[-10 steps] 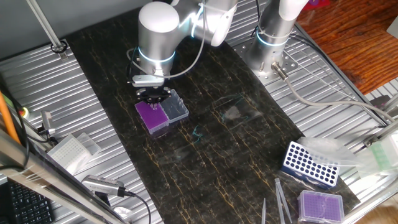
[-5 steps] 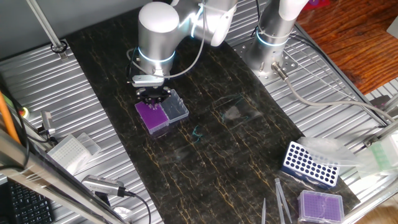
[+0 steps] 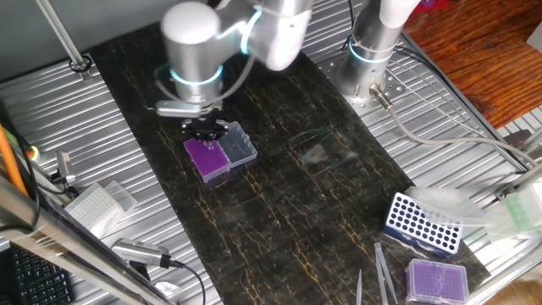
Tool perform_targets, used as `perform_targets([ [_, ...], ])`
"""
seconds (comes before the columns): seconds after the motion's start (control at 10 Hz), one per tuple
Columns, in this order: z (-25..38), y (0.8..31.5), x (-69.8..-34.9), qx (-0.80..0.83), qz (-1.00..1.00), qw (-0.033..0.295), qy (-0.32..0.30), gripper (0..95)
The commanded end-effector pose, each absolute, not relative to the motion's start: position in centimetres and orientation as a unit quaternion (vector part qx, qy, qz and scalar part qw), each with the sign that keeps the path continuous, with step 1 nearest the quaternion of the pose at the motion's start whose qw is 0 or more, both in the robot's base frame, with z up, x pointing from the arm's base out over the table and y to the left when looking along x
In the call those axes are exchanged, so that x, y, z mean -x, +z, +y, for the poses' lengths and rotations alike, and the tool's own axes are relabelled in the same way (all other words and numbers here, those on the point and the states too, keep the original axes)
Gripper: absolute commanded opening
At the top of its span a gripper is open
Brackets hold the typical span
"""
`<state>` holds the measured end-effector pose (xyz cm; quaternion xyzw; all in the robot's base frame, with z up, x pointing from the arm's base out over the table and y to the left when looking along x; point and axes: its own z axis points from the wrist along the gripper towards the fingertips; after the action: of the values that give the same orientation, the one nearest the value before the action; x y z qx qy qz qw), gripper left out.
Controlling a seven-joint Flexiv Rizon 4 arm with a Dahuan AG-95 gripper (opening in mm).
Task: Insert a small pipette tip into the holder for small pipette tips
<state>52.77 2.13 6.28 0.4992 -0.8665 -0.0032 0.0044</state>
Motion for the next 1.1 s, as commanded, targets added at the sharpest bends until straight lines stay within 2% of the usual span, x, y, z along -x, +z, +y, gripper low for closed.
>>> perform_targets([
  [0.1, 2.25, 6.36, -53.05, -0.506, -0.862, 0.02, -0.014, 0.0],
  [0.3, 2.33, 6.45, -53.24, -0.527, -0.849, 0.021, -0.012, 0.0],
  [0.4, 2.33, 6.45, -53.24, -0.539, -0.842, 0.019, -0.012, 19.0],
  [1.1, 2.34, 6.46, -53.25, -0.606, -0.795, 0.02, -0.002, 19.0],
])
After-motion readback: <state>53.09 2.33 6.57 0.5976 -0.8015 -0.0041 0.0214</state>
